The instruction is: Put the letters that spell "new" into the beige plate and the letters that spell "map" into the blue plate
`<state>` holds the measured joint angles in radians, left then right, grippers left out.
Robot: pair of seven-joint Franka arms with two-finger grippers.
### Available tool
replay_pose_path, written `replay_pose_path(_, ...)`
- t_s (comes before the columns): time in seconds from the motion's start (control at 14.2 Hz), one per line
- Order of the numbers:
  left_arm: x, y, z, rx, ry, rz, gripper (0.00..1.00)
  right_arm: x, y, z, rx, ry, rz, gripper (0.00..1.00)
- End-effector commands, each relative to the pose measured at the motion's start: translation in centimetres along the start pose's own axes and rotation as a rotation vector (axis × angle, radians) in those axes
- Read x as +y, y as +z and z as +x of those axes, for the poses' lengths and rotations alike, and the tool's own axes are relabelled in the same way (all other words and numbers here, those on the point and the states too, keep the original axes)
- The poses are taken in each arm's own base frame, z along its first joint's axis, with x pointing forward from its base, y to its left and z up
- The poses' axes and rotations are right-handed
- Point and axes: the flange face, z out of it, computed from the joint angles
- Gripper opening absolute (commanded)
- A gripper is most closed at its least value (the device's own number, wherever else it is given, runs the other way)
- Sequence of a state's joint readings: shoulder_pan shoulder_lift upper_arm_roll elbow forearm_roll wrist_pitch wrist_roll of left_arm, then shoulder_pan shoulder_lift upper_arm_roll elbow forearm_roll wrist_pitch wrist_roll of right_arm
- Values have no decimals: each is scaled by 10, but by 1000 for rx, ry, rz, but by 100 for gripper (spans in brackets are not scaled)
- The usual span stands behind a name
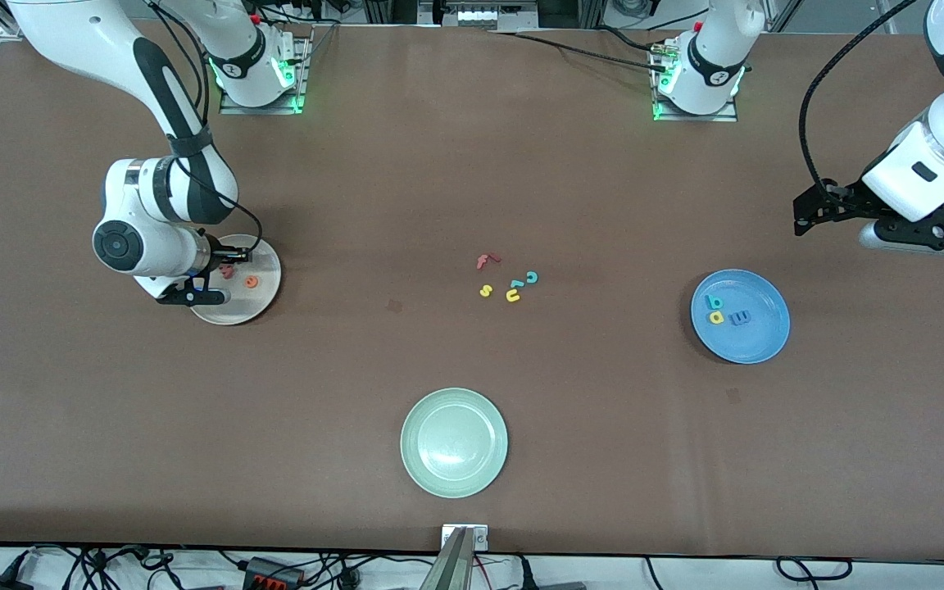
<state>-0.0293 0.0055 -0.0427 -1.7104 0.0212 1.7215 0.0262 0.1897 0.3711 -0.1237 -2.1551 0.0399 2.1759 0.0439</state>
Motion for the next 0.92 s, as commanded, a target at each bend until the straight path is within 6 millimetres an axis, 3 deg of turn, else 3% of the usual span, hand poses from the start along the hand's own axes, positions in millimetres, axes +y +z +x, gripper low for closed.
replay_pose_path(0.0, 1, -5, -6, -2, 8, -17, 100, -1, -63, 8, -25, 51, 15, 100)
replay_pose_path(0.42, 3, -11, -1, 18, 9, -17, 100, 19, -258, 17, 63, 129, 28, 100)
replay_pose_path(0.49, 3, -11, 2, 20, 13, -16, 100, 36, -280, 16, 97, 152, 48, 100)
replay_pose_path(0.56, 9, -13, 3, 23, 23, -18, 100, 48, -286, 17, 118, 168, 53, 100)
replay_pose_path(0.71, 9, -13, 2, 18, 22, -18, 100, 53, -320, 10, 180, 177, 55, 100)
replay_pose_path(0.85, 9, -12, 2, 17, 21, -19, 100, 66, -340, -3, 216, 195, 58, 100)
